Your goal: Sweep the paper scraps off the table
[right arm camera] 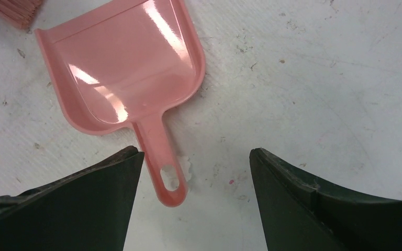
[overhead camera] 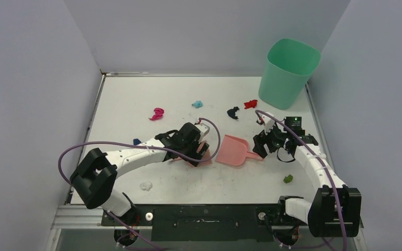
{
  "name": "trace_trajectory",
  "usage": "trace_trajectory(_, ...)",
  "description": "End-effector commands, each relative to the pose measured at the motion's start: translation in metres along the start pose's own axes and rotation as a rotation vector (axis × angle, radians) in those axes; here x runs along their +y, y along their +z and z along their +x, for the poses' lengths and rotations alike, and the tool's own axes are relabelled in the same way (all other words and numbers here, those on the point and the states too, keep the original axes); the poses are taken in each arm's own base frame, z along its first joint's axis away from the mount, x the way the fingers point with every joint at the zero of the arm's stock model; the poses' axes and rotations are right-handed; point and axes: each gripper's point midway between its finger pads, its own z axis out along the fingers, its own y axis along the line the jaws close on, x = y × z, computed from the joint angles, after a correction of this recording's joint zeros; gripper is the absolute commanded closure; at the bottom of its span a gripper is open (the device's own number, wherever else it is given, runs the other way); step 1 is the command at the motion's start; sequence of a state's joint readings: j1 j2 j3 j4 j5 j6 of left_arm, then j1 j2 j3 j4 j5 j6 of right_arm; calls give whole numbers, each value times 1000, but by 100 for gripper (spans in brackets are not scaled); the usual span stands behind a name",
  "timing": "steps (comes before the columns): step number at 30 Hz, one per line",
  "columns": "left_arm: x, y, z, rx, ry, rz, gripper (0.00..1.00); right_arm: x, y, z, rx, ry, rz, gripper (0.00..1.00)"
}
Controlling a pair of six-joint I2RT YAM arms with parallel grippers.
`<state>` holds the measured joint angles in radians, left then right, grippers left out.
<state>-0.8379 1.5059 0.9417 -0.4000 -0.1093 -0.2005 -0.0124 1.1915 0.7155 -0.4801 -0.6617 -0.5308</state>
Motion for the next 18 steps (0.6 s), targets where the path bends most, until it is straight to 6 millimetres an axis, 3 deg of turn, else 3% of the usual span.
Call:
trace_trajectory(1,-8,-12,0,52,35,-19,20,0,-13,-10,-39,-112,36,24)
trace_trajectory(10,10,-19,30,127,103,-76,17,13,-4,-12,-33,-141,-36,26)
trace_trajectory(18,18,-2,29,207,152,-74,30,26,-7,-30,-77,-189,-47,26)
